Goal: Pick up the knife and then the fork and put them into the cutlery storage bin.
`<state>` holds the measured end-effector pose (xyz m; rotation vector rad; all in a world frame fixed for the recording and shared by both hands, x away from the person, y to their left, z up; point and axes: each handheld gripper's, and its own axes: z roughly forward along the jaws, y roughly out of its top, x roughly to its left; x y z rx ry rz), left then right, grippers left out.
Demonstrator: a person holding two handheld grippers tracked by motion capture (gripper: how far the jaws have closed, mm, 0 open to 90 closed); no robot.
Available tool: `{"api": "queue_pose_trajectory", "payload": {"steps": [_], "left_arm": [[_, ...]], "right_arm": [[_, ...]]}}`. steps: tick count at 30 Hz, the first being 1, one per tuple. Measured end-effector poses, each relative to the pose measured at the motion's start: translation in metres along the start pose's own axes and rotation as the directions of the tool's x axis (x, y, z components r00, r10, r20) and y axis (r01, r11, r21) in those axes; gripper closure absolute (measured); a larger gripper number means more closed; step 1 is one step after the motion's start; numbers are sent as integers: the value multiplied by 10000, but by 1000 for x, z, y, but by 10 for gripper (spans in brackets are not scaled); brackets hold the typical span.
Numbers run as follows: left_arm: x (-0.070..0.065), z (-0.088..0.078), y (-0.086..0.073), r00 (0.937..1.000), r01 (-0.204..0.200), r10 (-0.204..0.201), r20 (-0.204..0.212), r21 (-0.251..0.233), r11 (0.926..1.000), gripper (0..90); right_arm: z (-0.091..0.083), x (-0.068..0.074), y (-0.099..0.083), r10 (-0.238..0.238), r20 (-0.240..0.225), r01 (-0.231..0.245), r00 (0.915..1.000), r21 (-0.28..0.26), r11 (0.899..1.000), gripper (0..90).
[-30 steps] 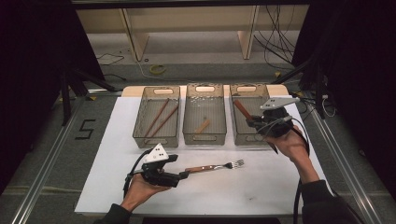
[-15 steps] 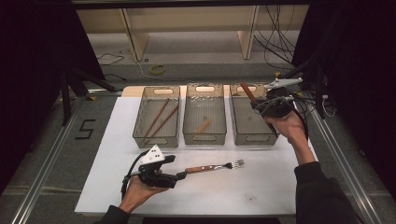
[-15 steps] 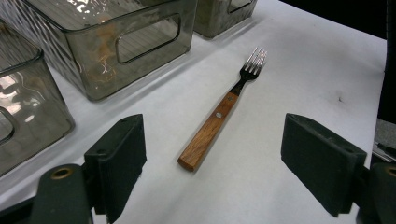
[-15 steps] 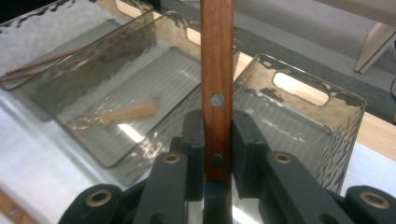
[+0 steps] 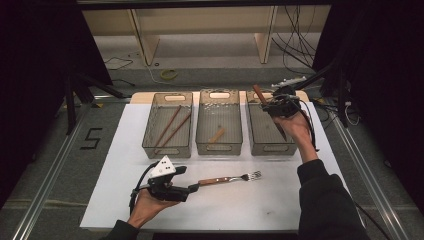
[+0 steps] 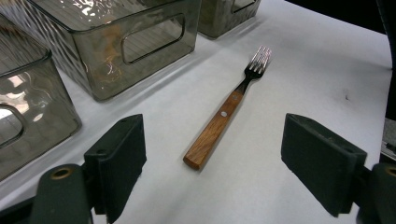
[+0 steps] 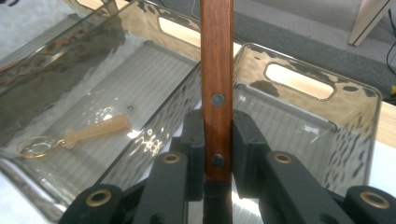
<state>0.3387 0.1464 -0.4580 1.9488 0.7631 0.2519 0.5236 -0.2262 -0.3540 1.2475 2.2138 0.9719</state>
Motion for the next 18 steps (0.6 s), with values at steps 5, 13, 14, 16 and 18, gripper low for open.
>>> {"api": "queue_pose_trajectory", "payload": {"steps": [5, 13, 14, 16, 18], "left_arm": [[-1, 0, -1, 10000, -69, 69, -22, -31, 10000, 210], [-1, -1, -1, 9999, -118, 117, -48, -250, 9996, 204], [-1, -1, -1, 9999, -112, 111, -33, -237, 9997, 204], [-2, 0, -1, 9999, -132, 132, -26, -181, 9997, 203], [-2, 0, -2, 9999, -151, 150, -35, -170, 9997, 202]], "right_arm": [[12, -2, 4, 256, 163, -258, 9995, 153, 9995, 776], [27, -4, 3, 592, 187, -597, 9981, 253, 9979, 775], [28, -4, 3, 651, 214, -657, 9977, 292, 9974, 775], [32, -5, 2, 737, 240, -745, 9970, 337, 9967, 775], [35, -6, 1, 770, 286, -780, 9966, 354, 9963, 775]]}}
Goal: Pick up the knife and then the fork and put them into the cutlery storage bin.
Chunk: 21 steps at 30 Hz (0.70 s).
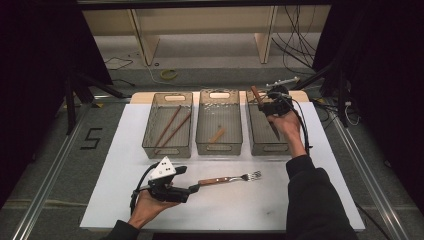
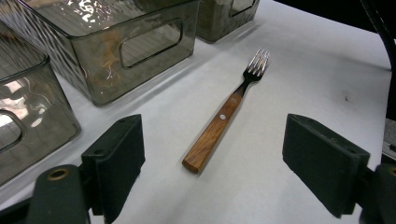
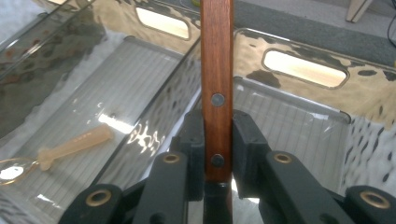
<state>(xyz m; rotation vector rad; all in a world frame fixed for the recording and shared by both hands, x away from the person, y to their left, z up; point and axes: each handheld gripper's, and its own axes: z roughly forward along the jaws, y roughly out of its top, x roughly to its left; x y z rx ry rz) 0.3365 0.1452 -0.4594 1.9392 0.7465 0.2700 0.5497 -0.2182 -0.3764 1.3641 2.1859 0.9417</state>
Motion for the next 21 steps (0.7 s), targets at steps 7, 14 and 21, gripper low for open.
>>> {"api": "queue_pose_trajectory", "payload": {"steps": [7, 14, 21], "left_arm": [[0, 0, 0, 10000, -52, 52, -10, 33, 10000, 200], [0, 0, 0, 10000, -12, 12, -12, 29, 10000, 199], [0, 1, 0, 10000, -9, 9, -1, 60, 10000, 198]], "right_arm": [[7, 1, -4, 204, -37, -204, 9998, 172, 9996, 775], [12, -1, -7, 369, 11, -369, 9993, 274, 9989, 773], [19, -3, -14, 614, -18, -612, 9981, 534, 9967, 768]]}}
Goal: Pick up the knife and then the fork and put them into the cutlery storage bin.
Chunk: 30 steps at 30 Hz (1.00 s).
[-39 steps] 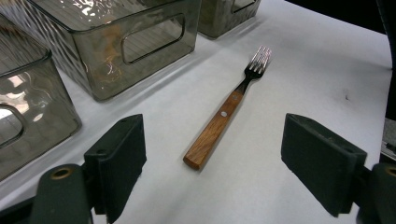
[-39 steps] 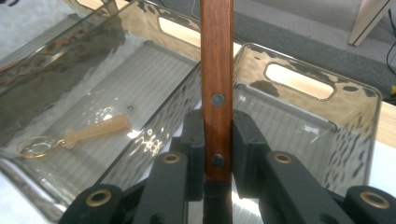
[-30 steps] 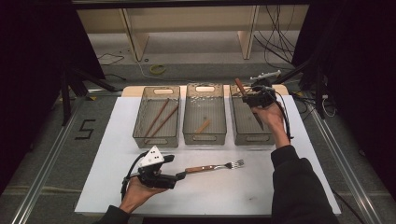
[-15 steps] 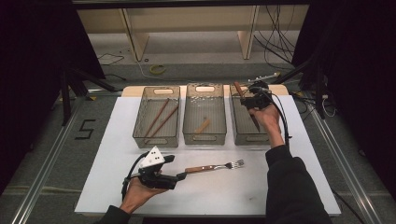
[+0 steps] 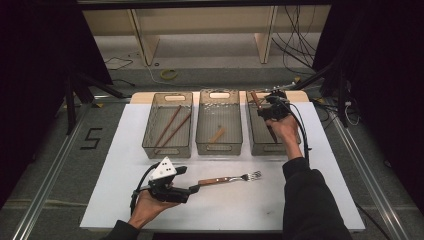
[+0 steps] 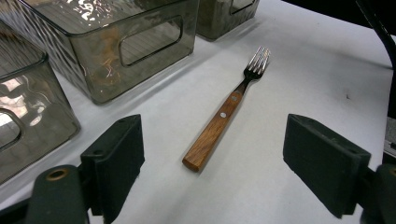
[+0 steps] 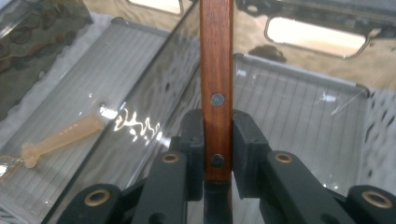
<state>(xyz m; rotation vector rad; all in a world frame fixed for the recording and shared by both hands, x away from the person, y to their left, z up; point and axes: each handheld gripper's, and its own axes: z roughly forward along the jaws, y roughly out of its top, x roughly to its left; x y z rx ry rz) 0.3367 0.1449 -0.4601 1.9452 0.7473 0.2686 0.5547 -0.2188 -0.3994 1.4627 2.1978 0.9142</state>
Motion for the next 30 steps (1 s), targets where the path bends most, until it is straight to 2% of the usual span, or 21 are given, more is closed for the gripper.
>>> {"api": "queue_pose_trajectory", "payload": {"steps": [2, 5, 12, 14, 18, 22, 25, 28, 30], "left_arm": [[0, 0, 0, 10000, 14, -14, -7, 7, 10000, 195], [0, 1, 0, 10000, -7, 7, 0, 39, 10000, 194], [0, 1, 0, 10000, -39, 38, 19, 144, 9999, 191], [0, 2, 0, 10000, -44, 44, 13, 197, 9998, 190], [0, 3, 0, 10000, -67, 67, 1, 243, 9997, 190], [0, 4, 2, 9999, -131, 129, 39, 499, 9987, 192], [-2, 8, 5, 9998, -71, 56, 208, 743, 9972, 192], [-3, 14, 10, 9989, -321, 279, 389, 1130, 9931, 201], [-5, 19, 13, 9976, -604, 545, 420, 1552, 9860, 206]], "right_arm": [[2, -1, -1, 210, 43, -211, 9998, 146, 9997, 743], [2, -3, -1, 495, 15, -495, 9988, 149, 9987, 617], [-9, -6, -1, 772, -196, -774, 9968, -61, 9970, 439], [-13, -5, -2, 563, -325, -565, 9979, -77, 9984, 414], [-27, 3, -4, -166, -718, 148, 9973, -248, 9996, 382], [-45, 14, -7, -939, -1173, 899, 9886, -393, 9952, 352], [-59, 21, -11, -1262, -1427, 1188, 9817, -593, 9911, 345], [-68, 28, -18, -1595, -1615, 1504, 9739, -668, 9864, 333], [-73, 32, -24, -1823, -1645, 1731, 9694, -690, 9825, 328]]}}
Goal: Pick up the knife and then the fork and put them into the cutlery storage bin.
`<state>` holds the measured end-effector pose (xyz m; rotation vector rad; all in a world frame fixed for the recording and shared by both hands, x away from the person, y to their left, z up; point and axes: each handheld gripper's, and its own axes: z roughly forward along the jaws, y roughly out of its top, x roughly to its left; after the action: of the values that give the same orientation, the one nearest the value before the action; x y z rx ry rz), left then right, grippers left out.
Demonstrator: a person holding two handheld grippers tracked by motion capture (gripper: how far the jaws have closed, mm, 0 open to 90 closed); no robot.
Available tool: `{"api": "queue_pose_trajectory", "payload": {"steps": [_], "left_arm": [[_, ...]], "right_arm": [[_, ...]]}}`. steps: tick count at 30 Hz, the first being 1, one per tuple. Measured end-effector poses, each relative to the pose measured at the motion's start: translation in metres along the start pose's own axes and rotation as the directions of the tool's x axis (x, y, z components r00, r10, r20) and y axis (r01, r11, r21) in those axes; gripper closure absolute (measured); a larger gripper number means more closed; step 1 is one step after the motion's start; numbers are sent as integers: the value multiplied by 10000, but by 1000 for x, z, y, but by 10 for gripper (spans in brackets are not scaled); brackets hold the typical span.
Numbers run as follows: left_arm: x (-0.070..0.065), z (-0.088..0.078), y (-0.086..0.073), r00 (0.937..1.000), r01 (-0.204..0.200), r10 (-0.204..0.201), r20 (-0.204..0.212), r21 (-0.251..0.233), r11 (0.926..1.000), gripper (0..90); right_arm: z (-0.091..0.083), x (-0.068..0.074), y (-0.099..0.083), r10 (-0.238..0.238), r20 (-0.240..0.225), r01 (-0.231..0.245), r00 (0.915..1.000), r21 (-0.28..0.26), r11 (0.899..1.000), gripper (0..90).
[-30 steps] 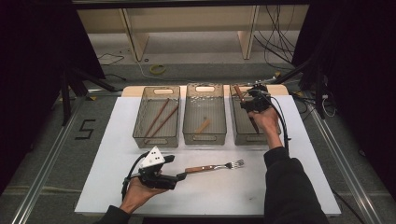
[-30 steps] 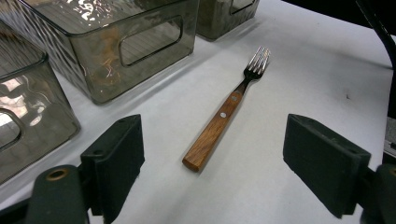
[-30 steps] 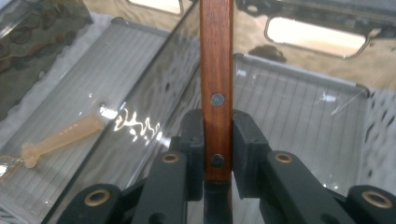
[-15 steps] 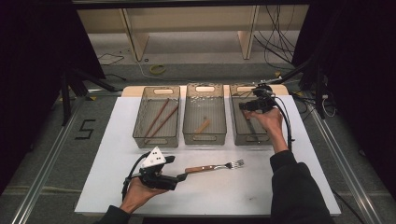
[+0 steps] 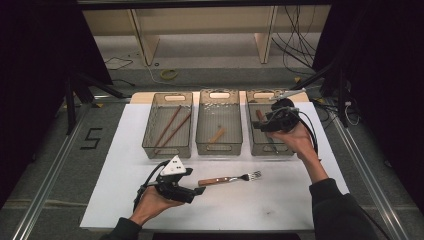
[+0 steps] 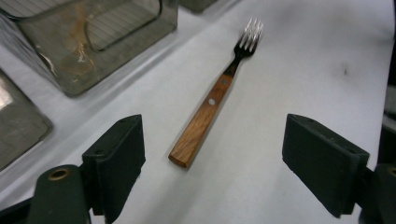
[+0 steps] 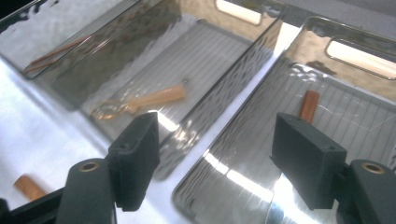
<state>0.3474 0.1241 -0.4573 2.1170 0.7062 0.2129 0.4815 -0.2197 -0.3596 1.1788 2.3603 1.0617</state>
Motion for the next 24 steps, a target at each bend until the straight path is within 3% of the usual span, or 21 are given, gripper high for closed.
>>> {"api": "queue_pose_trajectory", "payload": {"steps": [4, 8, 10, 14, 16, 17, 21, 22, 24], "left_arm": [[0, 10, 9, 9994, -360, 360, 15, 728, 9967, 213], [4, 19, 18, 9969, -781, 792, -21, 1405, 9870, 240], [6, 23, 21, 9974, -718, 723, 32, 1654, 9836, 252], [8, 31, 28, 9922, -1243, 1239, 160, 2262, 9661, 293], [8, 35, 33, 9873, -1569, 1580, 173, 2668, 9509, 318], [7, 37, 34, 9852, -1679, 1711, 122, 2735, 9471, 330], [8, 43, 39, 9803, -1949, 1946, 336, 3229, 9261, 379], [8, 44, 39, 9801, -1946, 1963, 282, 3257, 9252, 385], [10, 48, 39, 9782, -2037, 2048, 340, 3467, 9156, 405]], "right_arm": [[-10, 11, -10, -280, -313, 277, 9991, -91, 9996, 326], [-20, 20, -20, -435, -583, 421, 9973, -249, 9988, 322], [-24, 24, -26, -501, -687, 475, 9964, -380, 9981, 322], [-25, 32, -38, -713, -860, 697, 9937, -224, 9973, 319], [-25, 36, -44, -822, -844, 813, 9930, -137, 9966, 317], [-26, 37, -47, -832, -847, 823, 9929, -145, 9965, 317], [-28, 41, -60, -746, -1086, 732, 9913, -164, 9972, 316], [-29, 42, -63, -747, -1106, 733, 9911, -170, 9972, 316], [-30, 43, -69, -687, -1168, 666, 9908, -223, 9975, 316]]}}
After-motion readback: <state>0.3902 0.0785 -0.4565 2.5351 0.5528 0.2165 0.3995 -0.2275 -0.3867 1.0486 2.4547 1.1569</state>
